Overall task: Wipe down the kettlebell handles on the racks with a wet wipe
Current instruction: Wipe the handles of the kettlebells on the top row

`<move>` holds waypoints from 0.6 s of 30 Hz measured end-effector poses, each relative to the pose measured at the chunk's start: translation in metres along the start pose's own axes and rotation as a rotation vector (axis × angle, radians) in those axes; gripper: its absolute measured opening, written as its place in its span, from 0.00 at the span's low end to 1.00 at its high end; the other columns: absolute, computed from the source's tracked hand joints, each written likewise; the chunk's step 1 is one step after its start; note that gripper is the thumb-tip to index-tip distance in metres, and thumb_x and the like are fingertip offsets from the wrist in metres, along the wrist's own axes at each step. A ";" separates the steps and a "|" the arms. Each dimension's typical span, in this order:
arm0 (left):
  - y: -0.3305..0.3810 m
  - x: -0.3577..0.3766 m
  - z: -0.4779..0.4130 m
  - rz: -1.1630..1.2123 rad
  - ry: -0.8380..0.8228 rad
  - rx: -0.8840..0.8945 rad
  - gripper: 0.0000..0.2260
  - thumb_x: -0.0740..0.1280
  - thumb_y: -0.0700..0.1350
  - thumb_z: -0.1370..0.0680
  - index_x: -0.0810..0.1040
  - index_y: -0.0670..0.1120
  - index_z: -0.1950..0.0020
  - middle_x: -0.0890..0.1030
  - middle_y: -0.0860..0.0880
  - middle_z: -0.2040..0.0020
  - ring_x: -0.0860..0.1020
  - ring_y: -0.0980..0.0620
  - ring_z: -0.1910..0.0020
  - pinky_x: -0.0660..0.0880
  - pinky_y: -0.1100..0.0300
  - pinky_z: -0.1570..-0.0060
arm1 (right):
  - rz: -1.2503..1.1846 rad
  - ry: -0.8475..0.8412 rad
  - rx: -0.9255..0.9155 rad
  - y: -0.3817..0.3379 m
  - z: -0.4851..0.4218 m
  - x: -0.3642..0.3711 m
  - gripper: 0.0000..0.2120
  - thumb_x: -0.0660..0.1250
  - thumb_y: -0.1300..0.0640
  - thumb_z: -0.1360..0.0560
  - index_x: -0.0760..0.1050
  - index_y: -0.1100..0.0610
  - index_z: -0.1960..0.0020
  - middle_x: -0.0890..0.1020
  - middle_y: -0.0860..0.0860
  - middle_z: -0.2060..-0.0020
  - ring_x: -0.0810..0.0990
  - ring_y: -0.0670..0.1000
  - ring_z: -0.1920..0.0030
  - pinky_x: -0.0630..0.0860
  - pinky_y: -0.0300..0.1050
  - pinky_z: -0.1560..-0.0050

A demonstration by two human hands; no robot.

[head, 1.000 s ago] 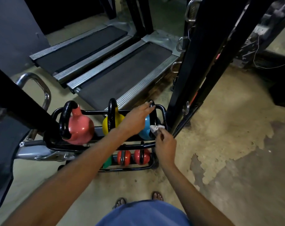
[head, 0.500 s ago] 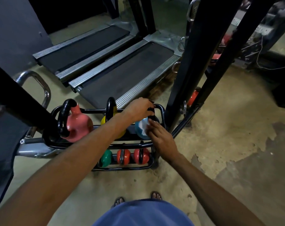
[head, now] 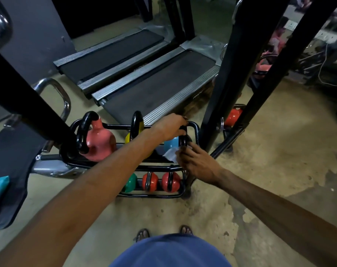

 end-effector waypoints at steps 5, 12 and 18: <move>-0.002 0.021 0.020 0.084 -0.047 0.026 0.31 0.69 0.51 0.20 0.62 0.48 0.20 0.59 0.49 0.19 0.64 0.47 0.24 0.65 0.50 0.27 | -0.495 0.351 0.651 0.007 0.017 -0.013 0.10 0.68 0.62 0.22 0.78 0.61 0.42 0.78 0.56 0.42 0.79 0.55 0.45 0.79 0.49 0.48; 0.006 0.030 0.048 0.138 0.075 -0.015 0.29 0.67 0.48 0.19 0.60 0.50 0.20 0.56 0.54 0.19 0.66 0.49 0.24 0.69 0.49 0.29 | -1.252 0.523 1.462 0.028 0.002 0.014 0.10 0.63 0.61 0.17 0.81 0.55 0.41 0.85 0.46 0.50 0.82 0.42 0.49 0.79 0.41 0.44; 0.015 0.030 0.062 0.148 0.124 -0.064 0.29 0.66 0.45 0.18 0.60 0.50 0.19 0.55 0.55 0.18 0.70 0.50 0.28 0.73 0.51 0.34 | -1.606 0.568 1.570 0.049 -0.010 0.025 0.11 0.64 0.61 0.17 0.83 0.53 0.52 0.87 0.52 0.55 0.85 0.49 0.53 0.81 0.49 0.47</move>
Point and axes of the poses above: each hand's wrist, its own z-axis away from the middle knuckle, its own x-axis out of the palm, y = z × x, the point moved 6 cm from there along -z, towards the middle knuckle
